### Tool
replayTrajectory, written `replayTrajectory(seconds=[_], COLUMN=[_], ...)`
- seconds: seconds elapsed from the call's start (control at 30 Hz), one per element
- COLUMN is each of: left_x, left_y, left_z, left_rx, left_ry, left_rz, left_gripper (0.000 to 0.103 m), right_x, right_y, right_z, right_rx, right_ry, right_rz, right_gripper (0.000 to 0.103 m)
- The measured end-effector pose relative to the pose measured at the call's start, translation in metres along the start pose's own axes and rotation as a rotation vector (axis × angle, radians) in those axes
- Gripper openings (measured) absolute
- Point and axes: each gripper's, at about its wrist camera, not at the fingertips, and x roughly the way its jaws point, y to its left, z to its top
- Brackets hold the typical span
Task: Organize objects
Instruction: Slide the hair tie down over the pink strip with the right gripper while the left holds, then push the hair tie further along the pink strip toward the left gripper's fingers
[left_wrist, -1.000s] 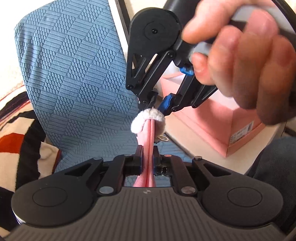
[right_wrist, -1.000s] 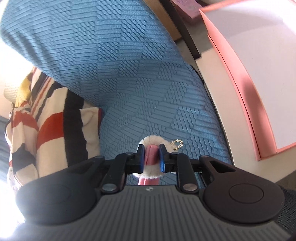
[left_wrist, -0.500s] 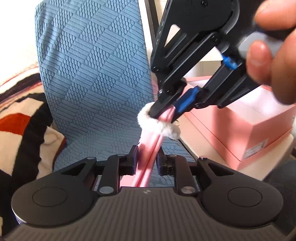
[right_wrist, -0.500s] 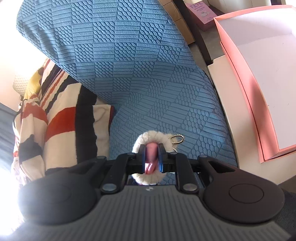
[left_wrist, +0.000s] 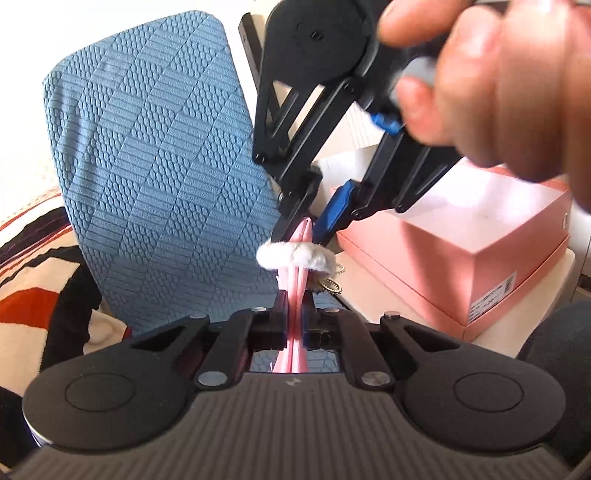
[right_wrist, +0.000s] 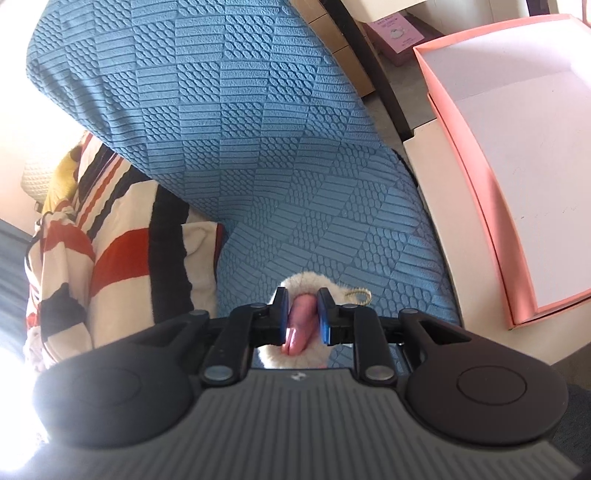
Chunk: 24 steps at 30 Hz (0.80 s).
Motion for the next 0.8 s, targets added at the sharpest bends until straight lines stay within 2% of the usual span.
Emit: replayTrajectory(seconds=[0.37,0.67,0.8], left_x=[-0.008,-0.012,-0.012], left_y=[-0.008,-0.014,-0.014], left_z=[0.003,0.004,0.002], left_rx=[0.057,0.077,0.084], left_ry=[-0.05,-0.061,-0.064], left_rz=[-0.006,0.009,0.008], left_gripper=[0.007,0.007,0.007], right_x=[0.012,0.019,0.02], right_y=[-0.008,-0.013,-0.011], right_z=[0.004,0.003,0.004], right_rx=[0.047,0.078,0.052], right_ry=[0.034,0.067,0.09], right_rz=[-0.039,-0.016,-0.026], right_gripper=[0.02,0.02,0.021])
